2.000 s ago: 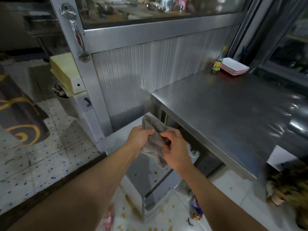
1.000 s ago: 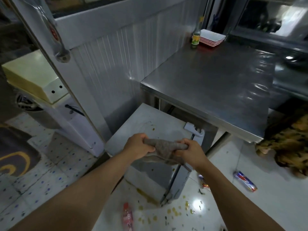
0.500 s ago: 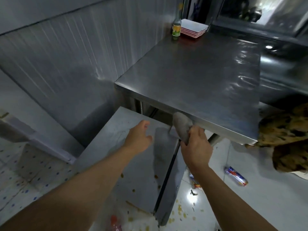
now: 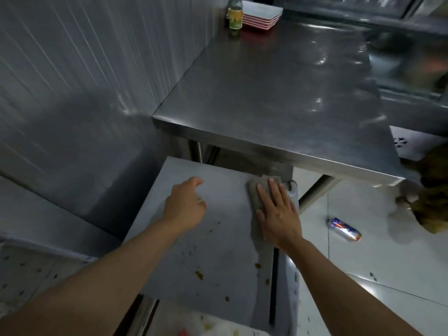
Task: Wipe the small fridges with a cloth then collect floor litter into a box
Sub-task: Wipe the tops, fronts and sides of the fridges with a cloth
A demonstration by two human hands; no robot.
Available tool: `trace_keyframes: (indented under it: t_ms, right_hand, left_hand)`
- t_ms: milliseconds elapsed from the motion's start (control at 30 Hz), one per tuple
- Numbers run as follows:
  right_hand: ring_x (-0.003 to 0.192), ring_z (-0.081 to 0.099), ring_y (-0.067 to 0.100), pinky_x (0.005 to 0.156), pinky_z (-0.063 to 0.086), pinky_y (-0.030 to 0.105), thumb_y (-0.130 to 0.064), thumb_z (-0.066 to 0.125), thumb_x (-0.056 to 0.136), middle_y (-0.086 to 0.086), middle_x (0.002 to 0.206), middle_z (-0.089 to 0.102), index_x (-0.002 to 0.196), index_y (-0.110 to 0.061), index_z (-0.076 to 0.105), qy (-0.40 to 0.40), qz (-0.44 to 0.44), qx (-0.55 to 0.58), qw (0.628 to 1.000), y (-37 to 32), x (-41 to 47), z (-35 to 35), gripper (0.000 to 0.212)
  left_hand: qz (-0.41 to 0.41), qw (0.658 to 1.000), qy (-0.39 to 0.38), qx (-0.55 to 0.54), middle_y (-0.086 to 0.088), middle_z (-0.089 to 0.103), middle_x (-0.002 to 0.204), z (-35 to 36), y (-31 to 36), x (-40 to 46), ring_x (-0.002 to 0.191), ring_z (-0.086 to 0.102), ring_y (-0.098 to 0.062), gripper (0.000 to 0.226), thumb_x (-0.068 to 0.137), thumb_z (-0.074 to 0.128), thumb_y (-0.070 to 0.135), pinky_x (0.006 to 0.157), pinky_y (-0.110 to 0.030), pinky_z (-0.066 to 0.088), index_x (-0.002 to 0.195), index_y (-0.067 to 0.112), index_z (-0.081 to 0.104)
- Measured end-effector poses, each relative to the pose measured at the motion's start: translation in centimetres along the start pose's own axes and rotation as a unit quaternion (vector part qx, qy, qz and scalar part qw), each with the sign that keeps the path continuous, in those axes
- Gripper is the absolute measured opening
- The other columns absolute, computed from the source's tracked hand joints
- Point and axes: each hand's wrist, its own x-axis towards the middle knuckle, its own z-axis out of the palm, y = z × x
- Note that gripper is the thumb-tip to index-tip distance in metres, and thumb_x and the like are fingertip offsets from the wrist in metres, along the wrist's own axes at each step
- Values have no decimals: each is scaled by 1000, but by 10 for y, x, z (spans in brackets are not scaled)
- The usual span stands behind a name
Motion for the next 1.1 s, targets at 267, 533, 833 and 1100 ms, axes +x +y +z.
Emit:
trace_keyframes:
  t_ms: [267, 533, 833, 1100]
  right_hand:
    - [146, -5, 24, 117, -5, 35, -25, 36, 98, 6, 159, 0, 151, -19, 9, 110, 169, 91, 975, -21, 34, 4, 60]
    - [146, -11, 23, 115, -8, 34, -27, 37, 97, 3, 159, -4, 151, -19, 7, 102, 159, 77, 979, -65, 44, 13, 62]
    - [145, 12, 24, 116, 16, 37, -20, 40, 98, 3, 158, 15, 148, -19, 22, 60, 89, 91, 990, -77, 61, 2, 53]
    - [146, 7, 25, 119, 16, 41, -4, 41, 93, 3, 158, 12, 148, -15, 24, 169, 187, 103, 962, -37, 46, -5, 59]
  left_hand:
    - [-23, 994, 1, 103, -2, 37, 145, -28, -52, 33, 131, 29, -29, 59, 87, 51, 11, 107, -46, 32, 142, 20, 32]
    - [-13, 995, -11, 95, -1, 38, 141, -23, -74, 36, 123, 30, -27, 46, 90, 40, 2, 93, -37, 38, 134, 15, 40]
    - [-26, 994, 3, 105, 10, 21, 154, -19, -79, 36, 134, 22, -22, 59, 92, 39, 3, 103, -37, 34, 145, 24, 27]
    - [-40, 992, 15, 116, 8, 24, 153, -17, -70, 32, 132, 23, -24, 57, 92, 39, 4, 96, -40, 38, 145, 23, 28]
